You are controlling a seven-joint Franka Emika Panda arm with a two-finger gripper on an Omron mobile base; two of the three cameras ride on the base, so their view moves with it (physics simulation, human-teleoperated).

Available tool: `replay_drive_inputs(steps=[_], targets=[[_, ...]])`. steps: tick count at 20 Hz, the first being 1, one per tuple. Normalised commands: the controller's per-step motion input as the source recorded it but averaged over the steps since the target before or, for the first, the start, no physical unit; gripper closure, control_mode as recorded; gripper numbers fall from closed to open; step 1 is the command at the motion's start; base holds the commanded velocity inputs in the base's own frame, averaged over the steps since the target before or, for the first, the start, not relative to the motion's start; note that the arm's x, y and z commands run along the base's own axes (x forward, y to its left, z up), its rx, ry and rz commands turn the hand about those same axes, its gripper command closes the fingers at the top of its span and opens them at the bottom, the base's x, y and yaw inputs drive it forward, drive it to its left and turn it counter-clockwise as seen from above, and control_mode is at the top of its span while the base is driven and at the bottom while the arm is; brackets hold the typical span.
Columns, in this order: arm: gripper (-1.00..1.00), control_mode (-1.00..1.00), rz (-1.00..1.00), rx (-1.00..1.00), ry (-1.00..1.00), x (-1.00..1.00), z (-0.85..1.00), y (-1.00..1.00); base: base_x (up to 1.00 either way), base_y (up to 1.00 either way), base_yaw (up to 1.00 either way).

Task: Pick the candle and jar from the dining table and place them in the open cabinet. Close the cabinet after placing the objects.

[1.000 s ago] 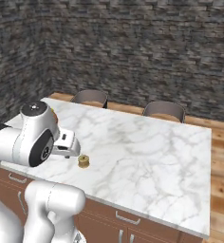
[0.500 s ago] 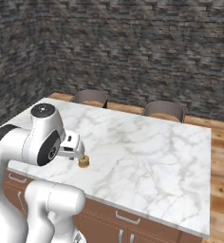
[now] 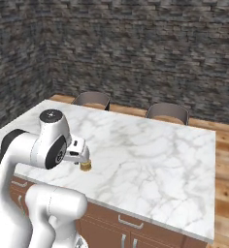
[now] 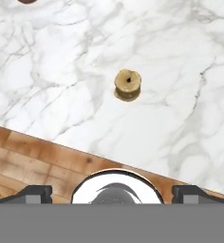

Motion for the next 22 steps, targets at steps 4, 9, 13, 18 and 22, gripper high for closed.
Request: replay_drive_inputs(steps=[4,9,13,18,22], targets=[[-1.0,-1.0,0.0,0.0,0.0,0.22,-0.21,0.0,0.0,0.0,0.0],[-1.0,-1.0,0.0,0.0,0.0,0.27,-0.19,0.0,0.0,0.0,0.0],[-1.0,-1.0,0.0,0.0,0.01,0.31,-0.22,0.0,0.0,0.0,0.0],[-1.0,-1.0,0.0,0.0,0.02,0.27,-0.26,0.0,0.0,0.0,0.0],[-1.0,-1.0,0.0,0.0,0.02,0.24,-0.26,0.0,0.0,0.0,0.0]])
